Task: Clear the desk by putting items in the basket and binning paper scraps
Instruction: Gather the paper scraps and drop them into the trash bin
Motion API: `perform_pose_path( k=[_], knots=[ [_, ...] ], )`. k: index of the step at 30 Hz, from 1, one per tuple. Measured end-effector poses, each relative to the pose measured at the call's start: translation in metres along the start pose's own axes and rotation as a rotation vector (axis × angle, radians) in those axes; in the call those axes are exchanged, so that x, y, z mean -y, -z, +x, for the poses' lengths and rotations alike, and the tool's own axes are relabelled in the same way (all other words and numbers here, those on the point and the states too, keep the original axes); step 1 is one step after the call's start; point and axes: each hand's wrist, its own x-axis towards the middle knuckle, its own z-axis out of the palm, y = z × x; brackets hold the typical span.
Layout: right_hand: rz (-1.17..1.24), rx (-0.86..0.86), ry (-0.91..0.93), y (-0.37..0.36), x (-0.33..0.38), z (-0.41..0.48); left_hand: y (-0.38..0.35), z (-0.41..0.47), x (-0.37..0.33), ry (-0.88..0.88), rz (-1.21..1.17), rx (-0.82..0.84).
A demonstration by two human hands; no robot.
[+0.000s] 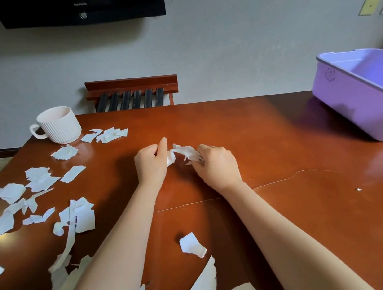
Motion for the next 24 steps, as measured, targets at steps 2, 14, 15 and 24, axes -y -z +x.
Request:
perform_pose_path(
  k=[2, 14, 15, 24],
  knots=[
    [0.172, 0.018, -0.099, 0.005, -0.003, 0.000, 0.001, 0.000, 0.000, 0.027, -0.019, -0.013],
    [1.057, 0.029, -0.646, 0.053, -0.003, -0.015, 0.015, -0.026, -0.038, 0.157, -0.154, -0.040],
    [1.122, 0.064, -0.679, 0.060, -0.001, -0.018, 0.018, -0.031, -0.043, 0.170, -0.166, -0.037],
    [1.255, 0.280, -0.804, 0.104, 0.011, -0.060, 0.028, -0.090, -0.081, 0.202, -0.222, 0.076]
  ],
)
